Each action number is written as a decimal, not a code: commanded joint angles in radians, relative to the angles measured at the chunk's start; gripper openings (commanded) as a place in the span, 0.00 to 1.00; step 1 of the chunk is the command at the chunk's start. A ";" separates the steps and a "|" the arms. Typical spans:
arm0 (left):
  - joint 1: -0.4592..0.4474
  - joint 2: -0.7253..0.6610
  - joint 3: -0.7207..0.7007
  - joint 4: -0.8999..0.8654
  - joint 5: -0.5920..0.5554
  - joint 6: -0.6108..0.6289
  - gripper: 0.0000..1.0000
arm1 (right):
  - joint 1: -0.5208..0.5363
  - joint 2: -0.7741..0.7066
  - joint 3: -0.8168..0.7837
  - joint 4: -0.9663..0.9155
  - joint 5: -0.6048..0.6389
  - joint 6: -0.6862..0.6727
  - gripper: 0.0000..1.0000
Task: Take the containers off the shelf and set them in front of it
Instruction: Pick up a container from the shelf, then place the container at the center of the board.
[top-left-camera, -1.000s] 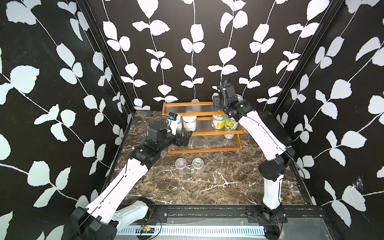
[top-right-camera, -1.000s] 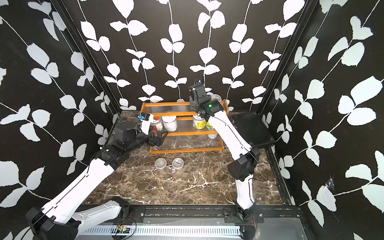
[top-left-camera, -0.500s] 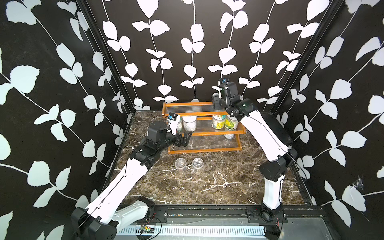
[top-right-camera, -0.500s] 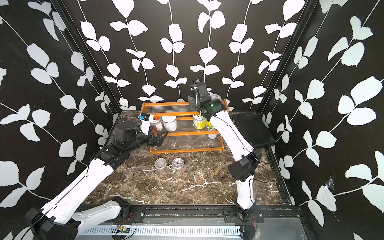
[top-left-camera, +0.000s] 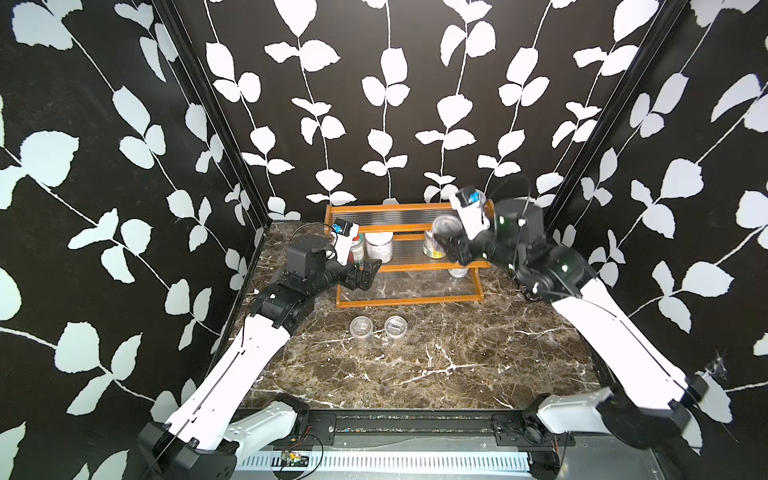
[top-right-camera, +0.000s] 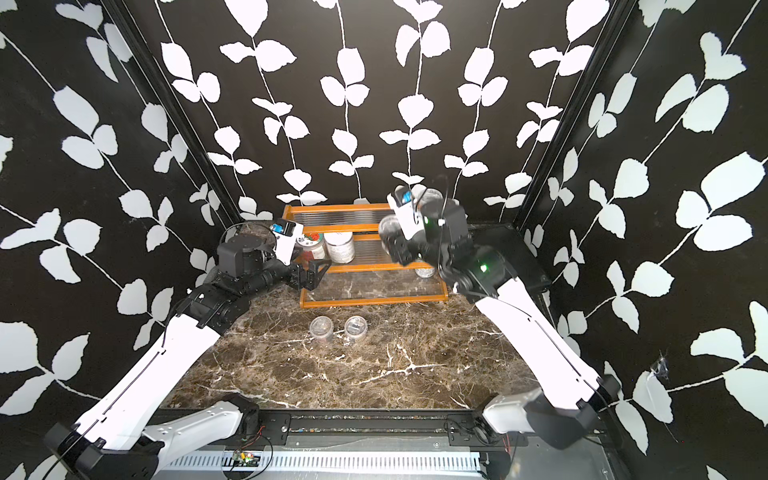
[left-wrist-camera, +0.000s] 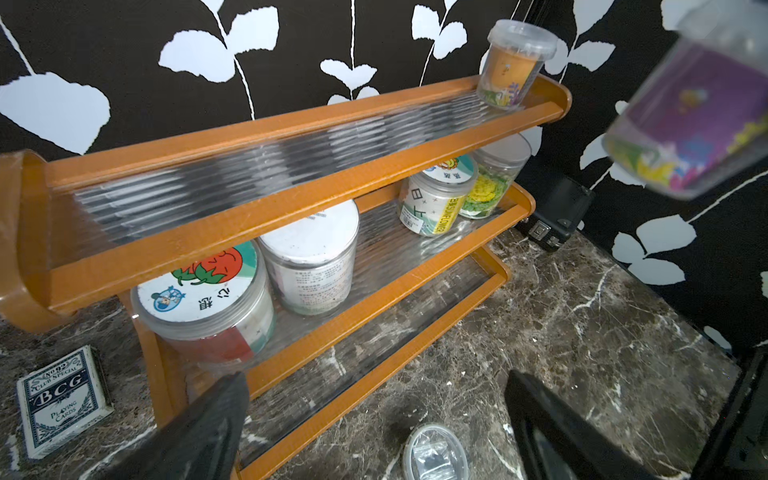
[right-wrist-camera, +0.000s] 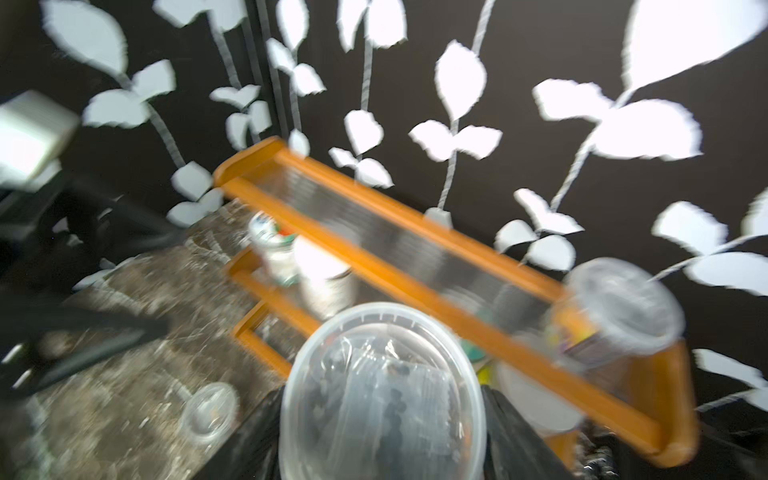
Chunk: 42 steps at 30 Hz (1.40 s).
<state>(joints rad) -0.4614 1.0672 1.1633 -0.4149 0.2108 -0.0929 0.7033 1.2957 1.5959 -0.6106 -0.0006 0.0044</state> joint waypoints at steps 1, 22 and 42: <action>0.007 -0.026 0.016 -0.028 0.046 0.010 0.99 | 0.044 -0.068 -0.205 0.095 -0.047 0.009 0.55; 0.012 -0.062 -0.058 -0.044 0.046 -0.004 0.99 | 0.100 -0.020 -0.874 0.631 -0.021 0.057 0.54; 0.012 -0.049 -0.071 -0.030 0.081 -0.032 0.99 | 0.100 0.110 -1.036 0.853 -0.027 0.059 0.60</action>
<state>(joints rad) -0.4561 1.0222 1.0908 -0.4446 0.2741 -0.1204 0.7986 1.3869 0.5892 0.1768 -0.0204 0.0669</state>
